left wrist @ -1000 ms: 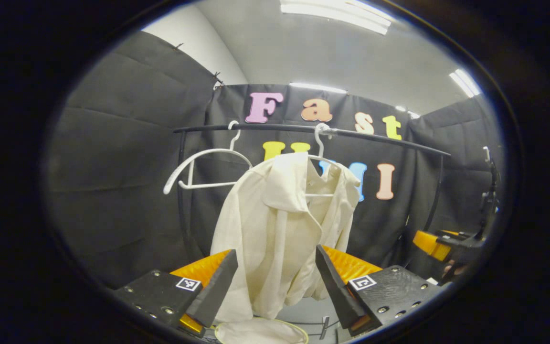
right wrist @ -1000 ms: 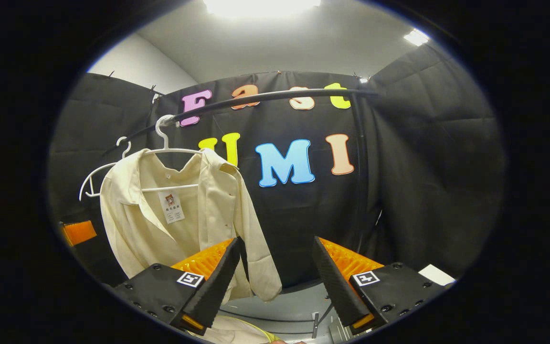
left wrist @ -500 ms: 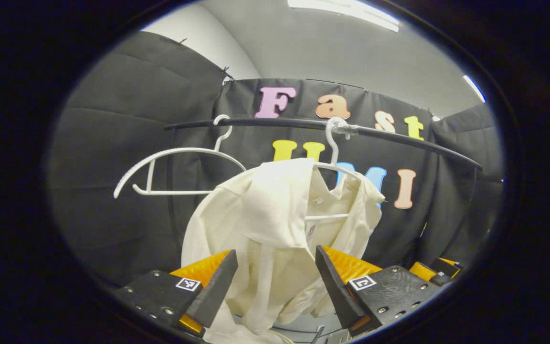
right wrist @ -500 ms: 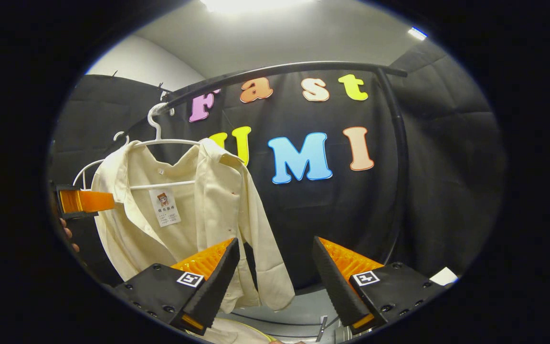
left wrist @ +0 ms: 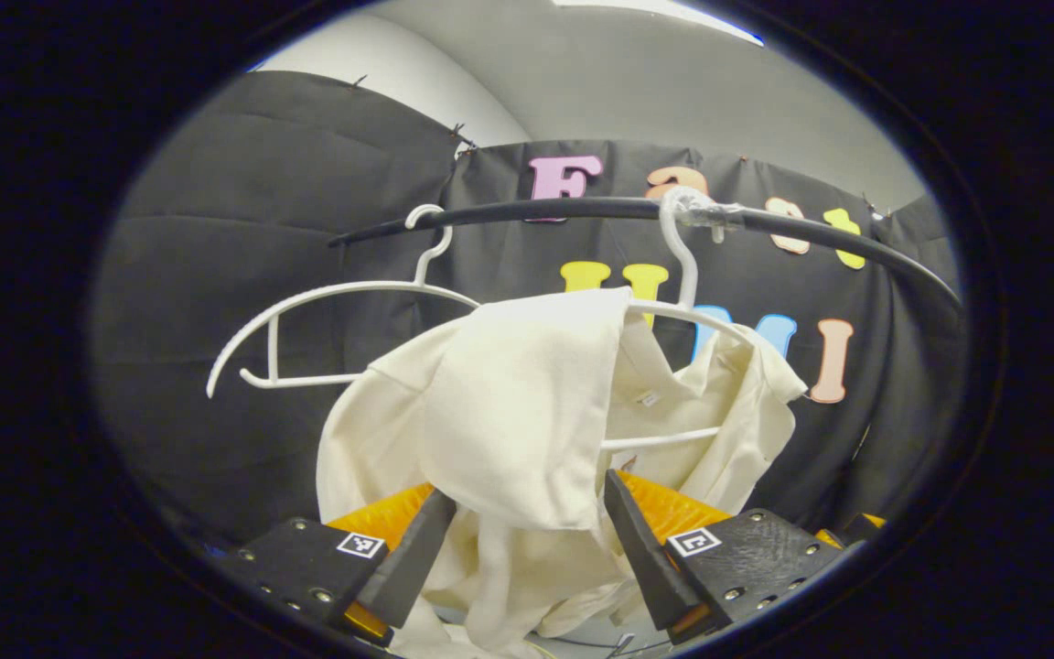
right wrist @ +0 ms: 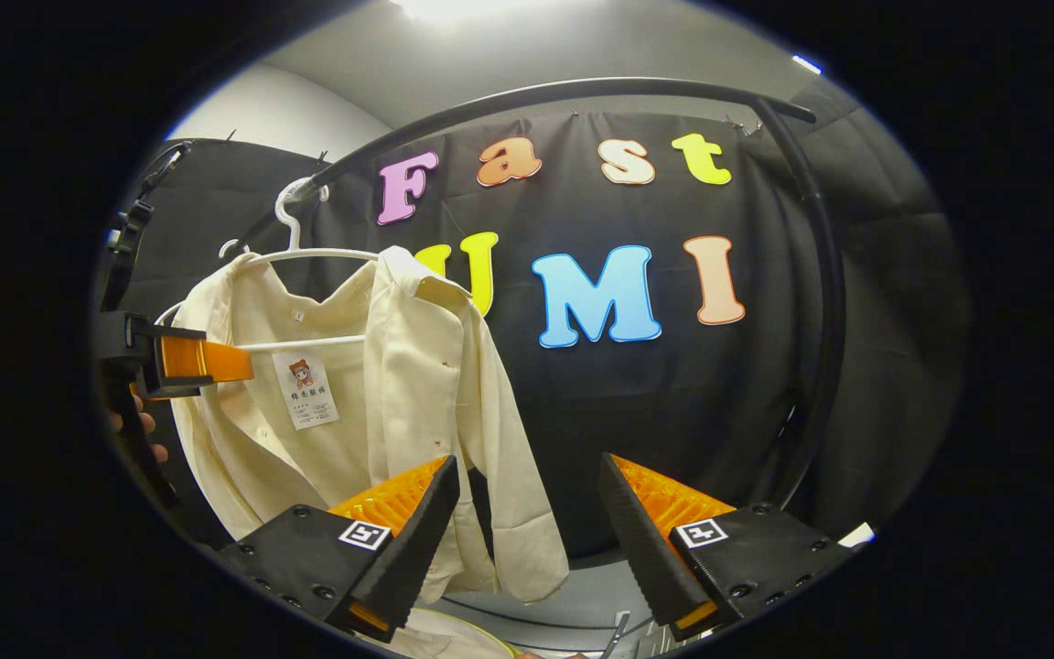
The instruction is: Grasp the clothes on the hanger with both hands and then place them into the laundry hamper below.
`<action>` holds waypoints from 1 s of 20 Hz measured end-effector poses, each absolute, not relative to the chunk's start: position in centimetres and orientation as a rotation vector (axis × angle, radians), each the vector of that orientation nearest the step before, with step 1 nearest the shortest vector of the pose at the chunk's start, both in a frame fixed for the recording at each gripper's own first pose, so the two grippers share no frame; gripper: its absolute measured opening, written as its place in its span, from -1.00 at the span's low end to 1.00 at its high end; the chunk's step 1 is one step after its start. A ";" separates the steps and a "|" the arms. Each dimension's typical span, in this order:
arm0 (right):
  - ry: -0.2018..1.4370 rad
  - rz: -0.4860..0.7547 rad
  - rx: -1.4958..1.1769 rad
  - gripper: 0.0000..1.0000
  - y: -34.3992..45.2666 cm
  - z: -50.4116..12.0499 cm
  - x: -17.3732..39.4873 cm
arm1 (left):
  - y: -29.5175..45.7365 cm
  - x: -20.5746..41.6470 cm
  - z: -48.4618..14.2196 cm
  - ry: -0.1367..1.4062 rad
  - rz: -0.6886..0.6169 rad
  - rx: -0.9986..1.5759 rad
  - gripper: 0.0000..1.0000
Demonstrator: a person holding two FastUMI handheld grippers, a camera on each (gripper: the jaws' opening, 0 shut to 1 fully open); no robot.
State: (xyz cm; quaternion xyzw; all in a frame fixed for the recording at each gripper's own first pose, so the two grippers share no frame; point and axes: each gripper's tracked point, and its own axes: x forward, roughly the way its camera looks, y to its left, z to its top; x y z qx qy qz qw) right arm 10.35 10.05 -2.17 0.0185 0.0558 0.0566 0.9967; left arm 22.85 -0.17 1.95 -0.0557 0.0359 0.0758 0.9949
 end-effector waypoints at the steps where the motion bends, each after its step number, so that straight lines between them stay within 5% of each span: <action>1: 0.112 0.120 0.037 0.84 10.0 -2.2 10.6 | 0.0 23.4 2.0 0.070 0.167 -0.106 0.92; 6: 0.118 0.144 0.036 0.94 9.8 -2.6 11.6 | 1.3 24.5 1.6 0.068 0.229 -0.078 0.76; 7: 0.121 0.150 0.038 0.84 9.8 -2.7 11.7 | 1.5 24.6 1.6 0.071 0.236 -0.078 0.46; 11: 0.126 0.184 0.054 0.95 10.4 -2.5 12.9 | 1.2 25.2 1.3 0.075 0.203 -0.089 -0.34; 13: 0.124 0.212 0.072 0.94 11.3 -2.0 13.6 | 0.8 24.7 1.5 0.074 0.152 -0.107 -0.63; 15: 0.120 0.244 0.104 0.94 12.4 -1.2 13.8 | 1.8 23.7 2.1 0.055 0.161 -0.102 -0.62; 16: 0.127 0.273 0.128 0.94 13.3 -0.8 14.0 | 1.4 23.8 1.8 0.056 0.136 -0.108 -0.97; 20: 0.129 0.366 0.173 0.94 17.1 0.7 16.3 | 1.1 23.6 2.0 0.060 0.104 -0.109 -0.97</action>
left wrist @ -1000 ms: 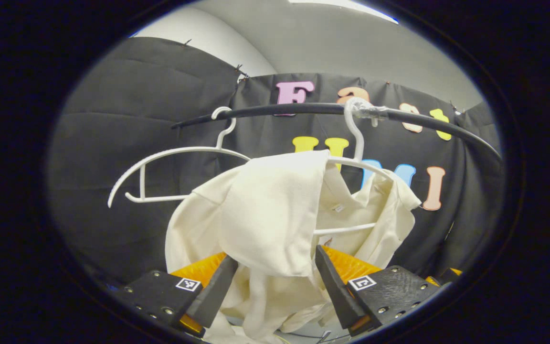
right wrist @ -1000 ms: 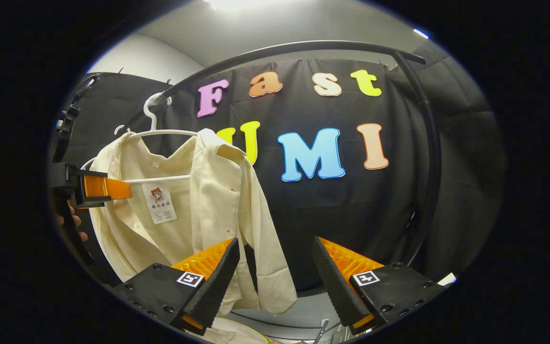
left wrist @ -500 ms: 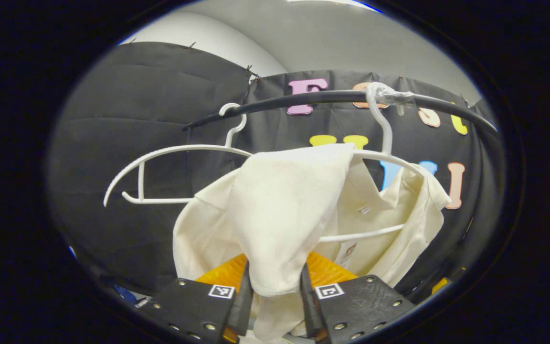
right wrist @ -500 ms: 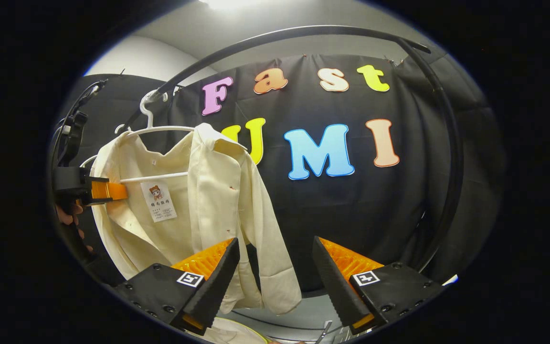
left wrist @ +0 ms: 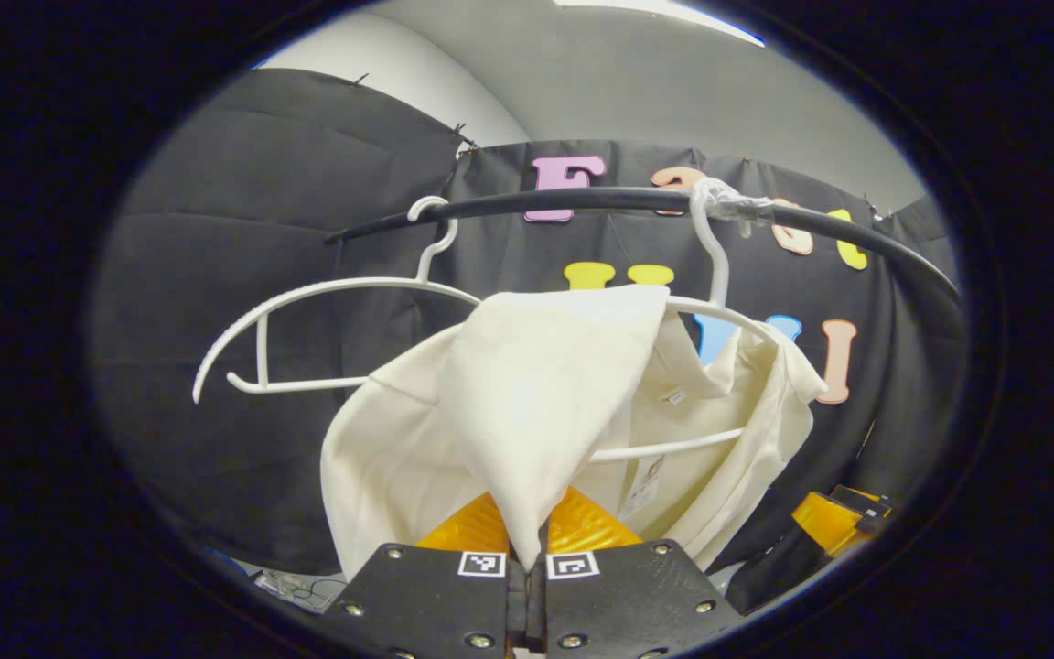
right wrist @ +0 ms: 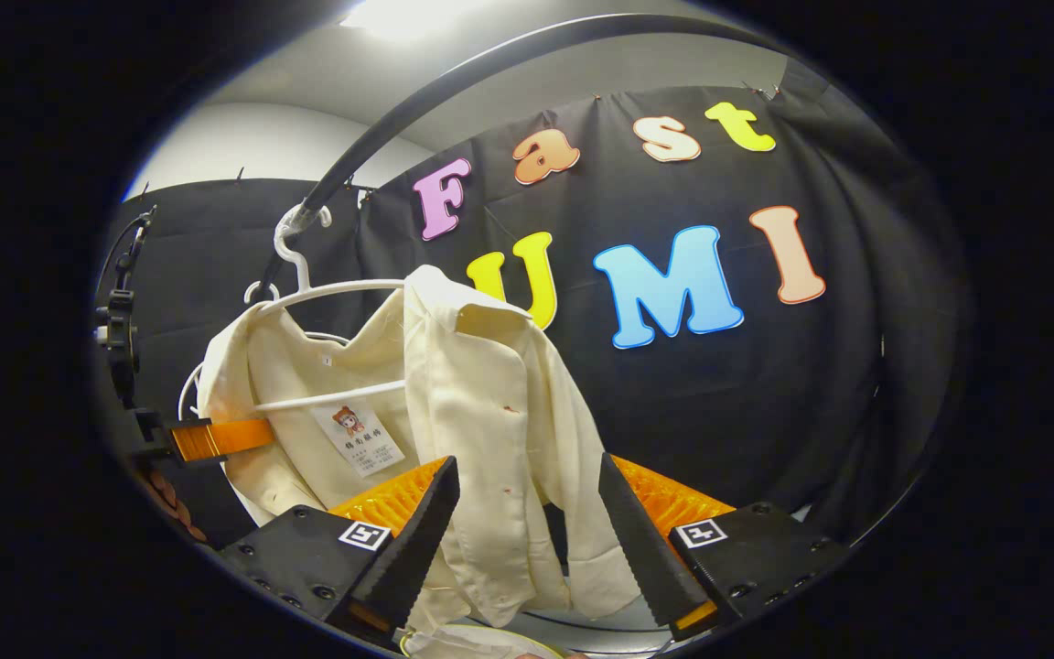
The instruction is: Grasp the clothes on the hanger with both hands and then place them into the laundry hamper below.
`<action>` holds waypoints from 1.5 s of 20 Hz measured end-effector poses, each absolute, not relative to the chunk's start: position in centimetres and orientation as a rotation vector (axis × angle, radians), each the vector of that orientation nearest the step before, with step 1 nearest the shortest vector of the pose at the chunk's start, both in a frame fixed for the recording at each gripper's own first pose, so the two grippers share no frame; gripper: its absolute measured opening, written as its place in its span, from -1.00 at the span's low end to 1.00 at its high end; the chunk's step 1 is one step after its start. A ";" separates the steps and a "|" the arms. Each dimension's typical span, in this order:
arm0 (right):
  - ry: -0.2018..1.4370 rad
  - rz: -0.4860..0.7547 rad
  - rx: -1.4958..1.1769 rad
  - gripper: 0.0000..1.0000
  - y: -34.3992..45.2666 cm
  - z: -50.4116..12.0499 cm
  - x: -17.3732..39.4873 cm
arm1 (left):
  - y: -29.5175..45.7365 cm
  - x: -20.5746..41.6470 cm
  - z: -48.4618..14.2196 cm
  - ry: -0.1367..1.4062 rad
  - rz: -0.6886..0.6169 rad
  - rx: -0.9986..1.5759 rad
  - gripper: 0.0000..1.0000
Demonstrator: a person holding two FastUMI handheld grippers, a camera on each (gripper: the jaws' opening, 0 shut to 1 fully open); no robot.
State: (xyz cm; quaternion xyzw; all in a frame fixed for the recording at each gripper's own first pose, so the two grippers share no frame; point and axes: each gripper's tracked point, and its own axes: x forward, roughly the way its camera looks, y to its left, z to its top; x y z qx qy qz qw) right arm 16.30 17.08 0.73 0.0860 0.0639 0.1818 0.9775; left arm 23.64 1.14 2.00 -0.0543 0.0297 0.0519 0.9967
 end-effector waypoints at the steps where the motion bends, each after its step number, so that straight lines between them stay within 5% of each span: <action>1: 0.139 0.389 0.181 0.94 18.1 0.9 16.6 | 1.2 23.4 2.1 0.059 0.101 -0.109 -0.97; 9: 0.157 0.439 0.195 0.94 23.8 1.5 18.9 | 1.0 22.8 2.6 0.040 0.099 -0.147 -0.97; 19: 0.118 0.302 0.103 0.84 23.5 1.2 22.6 | 1.1 22.2 2.4 0.040 0.103 -0.150 -0.96; 20: 0.114 0.293 0.107 0.70 22.6 1.3 22.4 | 1.1 22.1 2.4 0.040 0.105 -0.151 -0.97; 23: 0.101 0.289 0.132 -0.41 21.1 1.7 22.8 | 1.6 21.8 2.4 0.040 0.106 -0.165 -0.97; 25: 0.094 0.319 0.176 -0.87 20.7 2.4 23.1 | 1.9 22.2 1.5 0.049 0.112 -0.170 -0.97; 30: 0.042 0.307 0.163 -1.00 18.3 3.7 23.5 | 3.6 20.7 1.6 0.056 0.106 -0.149 -0.97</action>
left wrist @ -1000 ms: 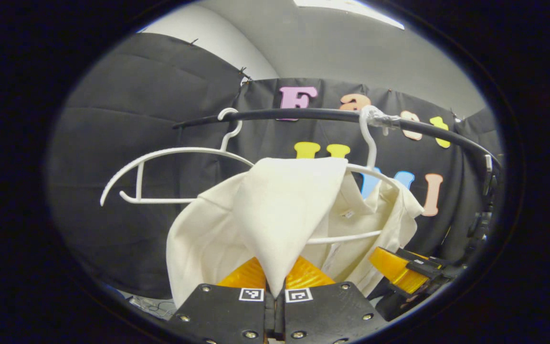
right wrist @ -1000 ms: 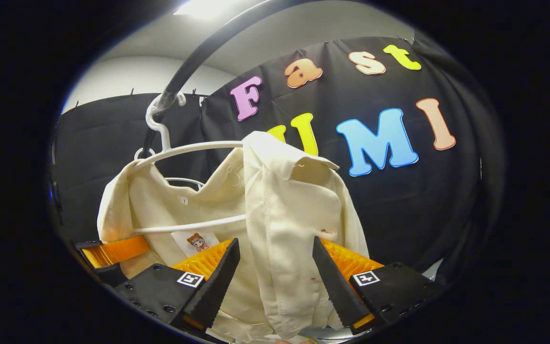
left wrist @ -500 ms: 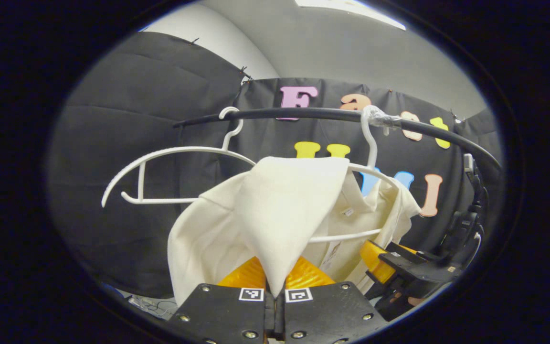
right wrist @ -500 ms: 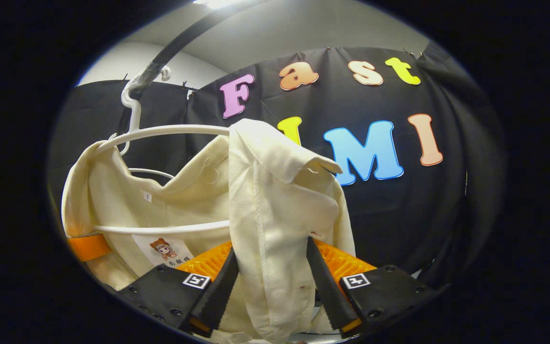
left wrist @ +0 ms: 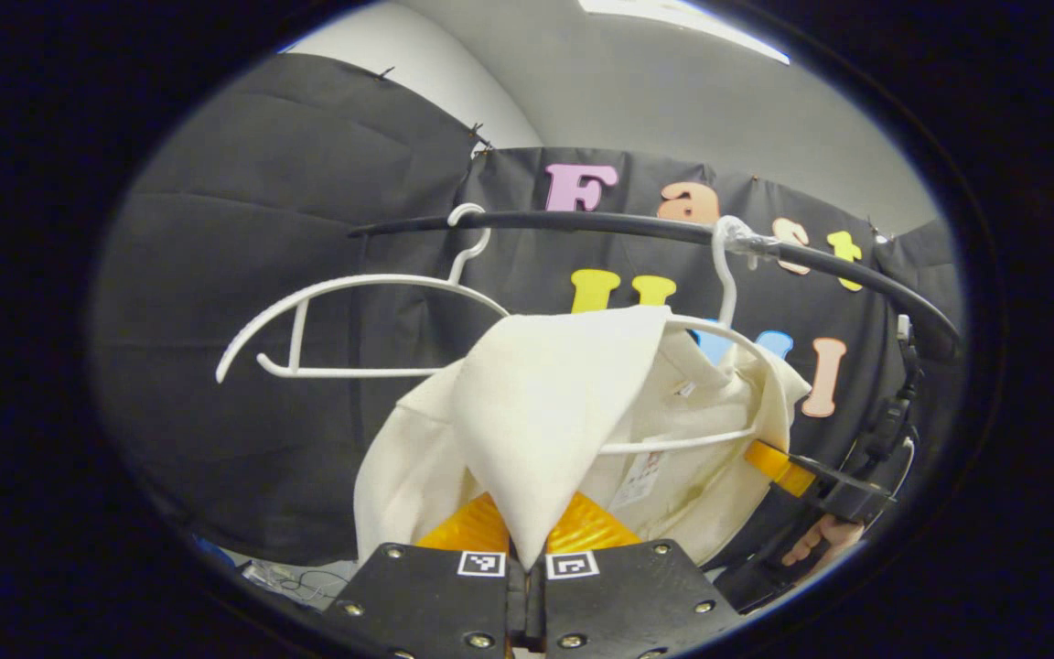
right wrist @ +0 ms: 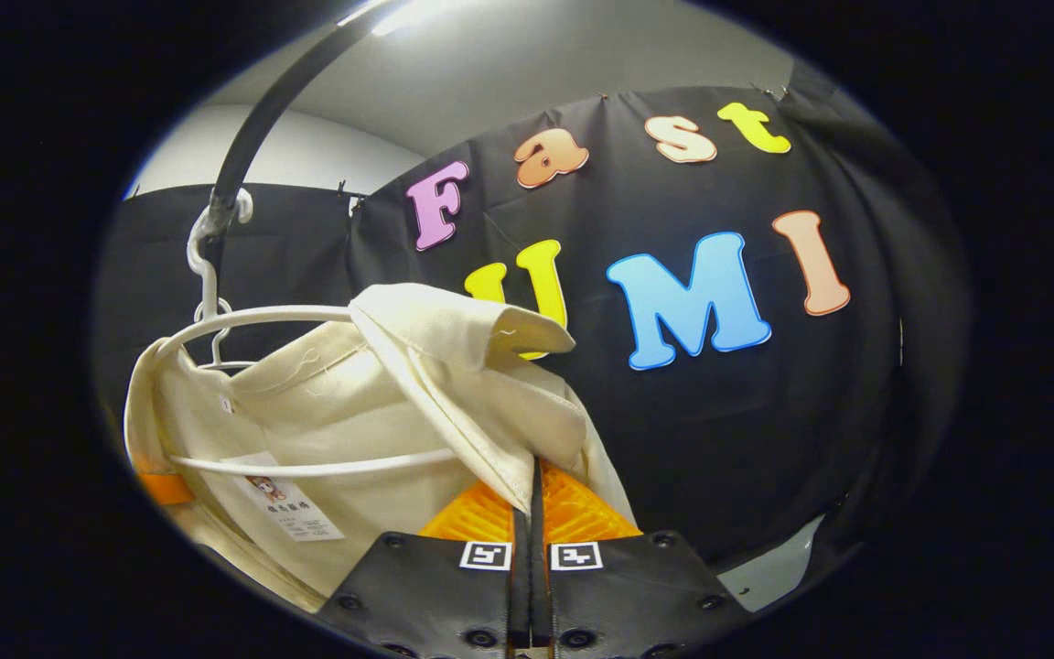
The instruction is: Grasp the clothes on the hanger with both hands and then place them into the laundry hamper below.
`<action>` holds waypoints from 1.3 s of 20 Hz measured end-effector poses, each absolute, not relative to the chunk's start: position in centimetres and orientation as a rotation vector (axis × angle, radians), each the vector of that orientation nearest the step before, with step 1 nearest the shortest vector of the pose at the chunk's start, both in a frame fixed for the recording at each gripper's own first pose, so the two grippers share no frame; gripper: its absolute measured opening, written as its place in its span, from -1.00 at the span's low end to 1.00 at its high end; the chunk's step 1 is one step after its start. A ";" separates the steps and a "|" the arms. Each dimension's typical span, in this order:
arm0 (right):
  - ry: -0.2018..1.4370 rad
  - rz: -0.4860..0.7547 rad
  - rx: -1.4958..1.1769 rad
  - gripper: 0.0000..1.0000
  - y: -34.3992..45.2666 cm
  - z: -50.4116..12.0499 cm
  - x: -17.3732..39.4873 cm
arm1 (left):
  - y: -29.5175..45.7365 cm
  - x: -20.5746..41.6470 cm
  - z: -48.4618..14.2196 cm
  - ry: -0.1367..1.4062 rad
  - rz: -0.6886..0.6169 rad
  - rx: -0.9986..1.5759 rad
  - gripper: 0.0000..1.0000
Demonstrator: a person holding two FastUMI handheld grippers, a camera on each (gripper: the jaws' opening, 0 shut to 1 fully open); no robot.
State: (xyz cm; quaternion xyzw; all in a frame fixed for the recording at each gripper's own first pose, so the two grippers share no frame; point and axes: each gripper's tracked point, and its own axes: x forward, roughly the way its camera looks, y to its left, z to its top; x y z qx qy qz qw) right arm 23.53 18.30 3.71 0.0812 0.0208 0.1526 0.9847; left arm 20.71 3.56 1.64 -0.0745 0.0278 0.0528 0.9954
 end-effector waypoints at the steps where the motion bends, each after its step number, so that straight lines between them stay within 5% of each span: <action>1: 0.018 0.285 0.156 -0.96 17.7 4.1 23.6 | 3.9 20.5 2.1 0.043 0.107 -0.138 -0.99; 16: -0.143 0.076 0.040 -1.00 11.6 6.9 26.2 | 7.1 19.2 5.7 -0.038 0.085 -0.230 -0.98; 26: -0.154 0.085 -0.026 -1.00 12.3 7.3 25.8 | 5.1 16.6 9.0 -0.002 -0.201 -0.253 -0.97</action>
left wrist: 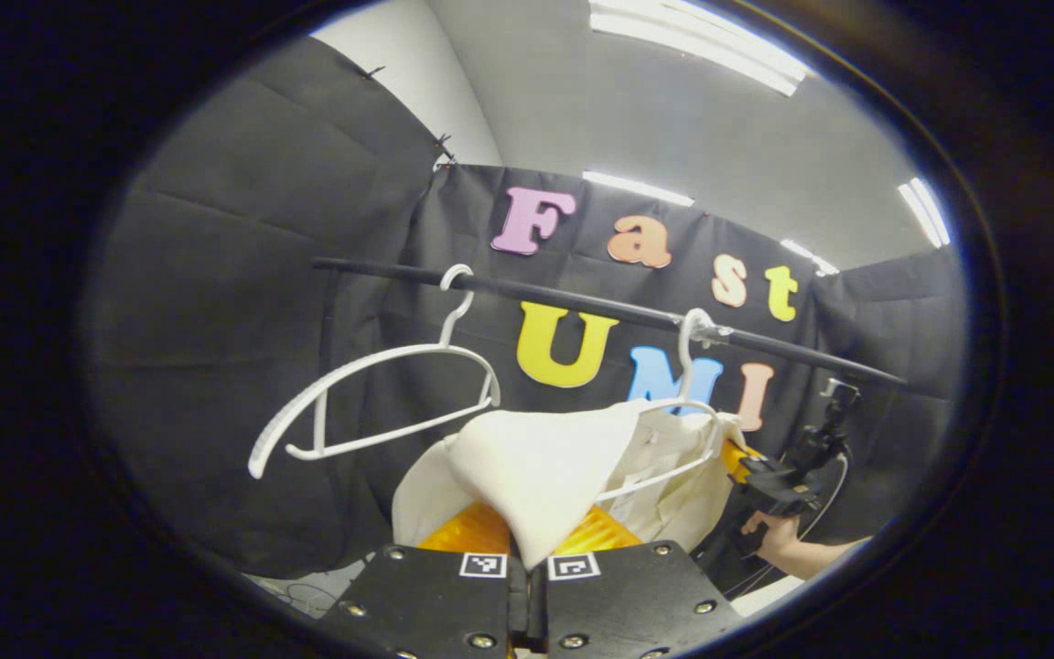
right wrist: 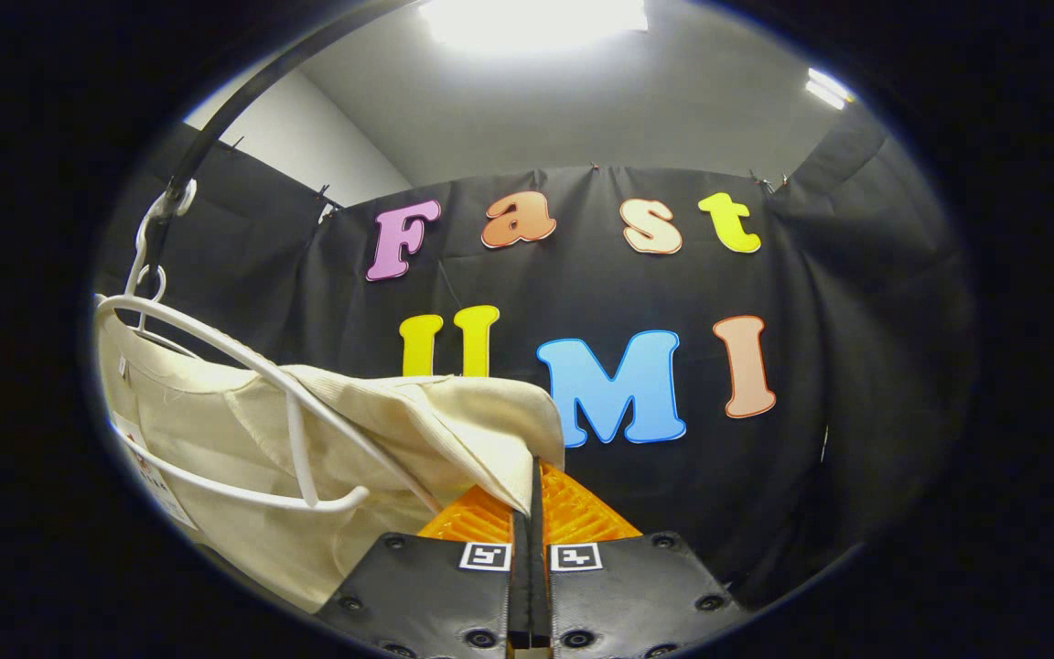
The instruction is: Grasp the clothes on the hanger with both hands and then place them into the laundry hamper below.
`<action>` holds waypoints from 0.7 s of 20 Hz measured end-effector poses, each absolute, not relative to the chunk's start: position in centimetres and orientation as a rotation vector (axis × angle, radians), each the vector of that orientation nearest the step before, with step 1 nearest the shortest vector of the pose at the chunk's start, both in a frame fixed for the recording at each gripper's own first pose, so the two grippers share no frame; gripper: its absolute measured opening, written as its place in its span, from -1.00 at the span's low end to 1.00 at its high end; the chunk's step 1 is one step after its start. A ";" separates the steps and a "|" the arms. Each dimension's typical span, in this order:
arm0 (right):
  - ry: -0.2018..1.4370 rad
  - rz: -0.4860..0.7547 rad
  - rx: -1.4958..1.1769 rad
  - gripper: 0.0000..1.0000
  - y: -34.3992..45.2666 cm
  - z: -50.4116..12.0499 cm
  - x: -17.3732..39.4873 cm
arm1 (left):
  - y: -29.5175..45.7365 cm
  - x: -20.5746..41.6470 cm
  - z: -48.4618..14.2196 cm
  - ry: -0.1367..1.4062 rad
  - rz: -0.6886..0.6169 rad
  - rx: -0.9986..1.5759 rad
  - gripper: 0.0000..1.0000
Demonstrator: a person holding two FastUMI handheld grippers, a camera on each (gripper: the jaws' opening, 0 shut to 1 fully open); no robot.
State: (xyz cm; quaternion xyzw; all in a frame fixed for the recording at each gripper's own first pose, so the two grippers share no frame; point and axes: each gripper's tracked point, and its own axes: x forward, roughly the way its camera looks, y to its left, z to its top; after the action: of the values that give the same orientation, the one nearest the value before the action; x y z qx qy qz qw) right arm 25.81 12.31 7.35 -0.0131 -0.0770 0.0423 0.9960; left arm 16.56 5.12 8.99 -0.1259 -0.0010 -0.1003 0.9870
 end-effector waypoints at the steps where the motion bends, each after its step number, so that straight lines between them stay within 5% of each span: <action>1: -0.153 0.088 -0.019 -1.00 12.3 7.4 25.7 | 5.6 16.3 9.4 -0.013 -0.206 -0.263 -0.97; 14: -0.155 0.130 -0.101 -0.97 14.0 5.9 27.8 | 10.4 20.4 9.3 0.026 -0.180 -0.410 -0.98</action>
State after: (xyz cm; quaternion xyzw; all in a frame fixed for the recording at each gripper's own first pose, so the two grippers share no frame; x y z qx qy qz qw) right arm 27.75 14.01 5.89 -0.0502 -0.0772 0.0649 0.9936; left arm 20.43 10.42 9.27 -0.2034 0.0129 -0.0892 0.9749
